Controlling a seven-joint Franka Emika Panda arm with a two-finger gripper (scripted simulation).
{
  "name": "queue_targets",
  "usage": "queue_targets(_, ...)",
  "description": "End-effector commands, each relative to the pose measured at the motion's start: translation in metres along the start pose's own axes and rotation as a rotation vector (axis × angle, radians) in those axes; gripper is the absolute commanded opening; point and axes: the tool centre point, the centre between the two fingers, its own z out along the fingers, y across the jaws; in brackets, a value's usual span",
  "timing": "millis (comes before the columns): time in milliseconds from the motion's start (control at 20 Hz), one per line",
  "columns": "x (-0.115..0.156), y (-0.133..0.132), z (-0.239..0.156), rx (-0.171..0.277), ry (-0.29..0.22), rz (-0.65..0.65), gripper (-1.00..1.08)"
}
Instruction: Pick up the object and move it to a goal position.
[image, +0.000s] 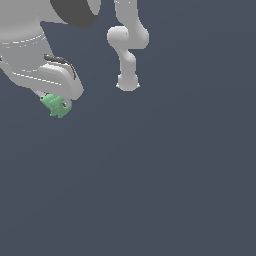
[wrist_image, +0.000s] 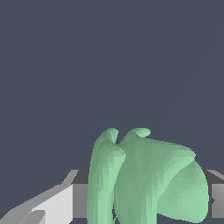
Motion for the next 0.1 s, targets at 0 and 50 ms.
queue_targets(0,0.0001,-0.0007,0.0003,0.0,0.0,-0.001,-1.0)
queue_targets(50,0.0001,-0.0009,0.0005,0.0,0.0,-0.001,-1.0)
